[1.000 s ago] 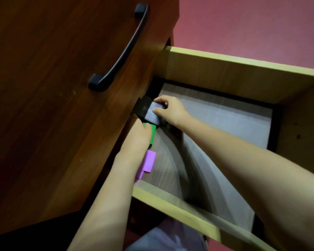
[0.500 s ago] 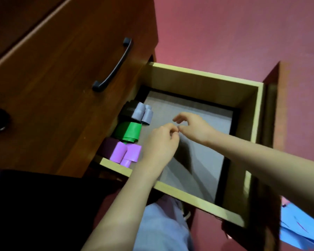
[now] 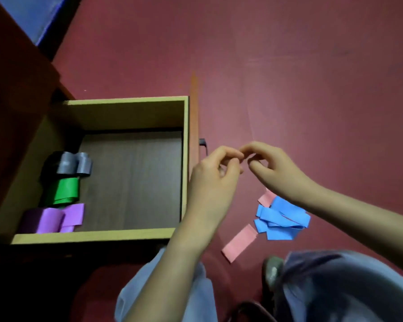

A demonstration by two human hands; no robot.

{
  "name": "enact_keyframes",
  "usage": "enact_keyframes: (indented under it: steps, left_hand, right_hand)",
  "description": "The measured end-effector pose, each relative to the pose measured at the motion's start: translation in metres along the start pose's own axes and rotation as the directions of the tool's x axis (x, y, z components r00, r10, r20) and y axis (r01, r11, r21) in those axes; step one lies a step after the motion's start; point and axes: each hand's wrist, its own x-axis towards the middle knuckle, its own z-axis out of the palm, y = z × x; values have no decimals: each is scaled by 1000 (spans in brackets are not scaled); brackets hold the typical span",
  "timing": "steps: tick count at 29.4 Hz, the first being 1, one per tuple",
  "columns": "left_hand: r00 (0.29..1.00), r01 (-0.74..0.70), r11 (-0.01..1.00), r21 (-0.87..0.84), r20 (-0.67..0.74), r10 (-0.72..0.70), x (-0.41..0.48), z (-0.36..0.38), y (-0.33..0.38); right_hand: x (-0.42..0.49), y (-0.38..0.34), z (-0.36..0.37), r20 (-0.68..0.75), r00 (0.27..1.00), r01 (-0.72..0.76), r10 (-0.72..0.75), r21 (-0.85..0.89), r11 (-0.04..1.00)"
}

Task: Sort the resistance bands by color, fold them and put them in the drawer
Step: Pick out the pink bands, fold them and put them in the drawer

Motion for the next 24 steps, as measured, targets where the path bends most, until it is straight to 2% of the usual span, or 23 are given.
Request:
enact_keyframes:
  steps: [2, 4, 7, 9, 13, 16, 20, 24]
  left_hand:
    - [998, 16, 999, -39, 58, -14, -3, 24, -2]
    - [984, 124, 987, -103, 144, -109, -7, 59, -13]
    - [875, 455, 873, -177, 269, -401, -7, 103, -43]
    - [804, 573, 806, -149, 292, -518, -1, 127, -67]
    - [719, 661, 747, -65, 338, -607, 19, 163, -118]
    - [657, 718, 695, 26, 302, -690, 33, 179, -165]
    - [584, 801, 599, 13, 205, -785, 31, 190, -229]
    - [468, 877, 480, 16, 199, -861, 10, 213, -283]
  right_hand:
    - [-19, 35, -6, -5, 991, -134, 134, 33, 990]
    - [-42, 78, -10, -9, 945, -324, 327, 99, 941]
    - [-79, 141, -11, 27, 827, -555, 562, 197, 808]
    - [-100, 176, -10, 61, 768, -633, 637, 219, 743]
    - [-122, 237, 6, 18, 660, -720, 751, 302, 625]
    - [-124, 276, 32, -27, 602, -749, 798, 327, 576]
    - [-122, 322, 84, -147, 572, -774, 807, 229, 591]
    - [-113, 357, 141, -121, 519, -828, 846, 173, 533]
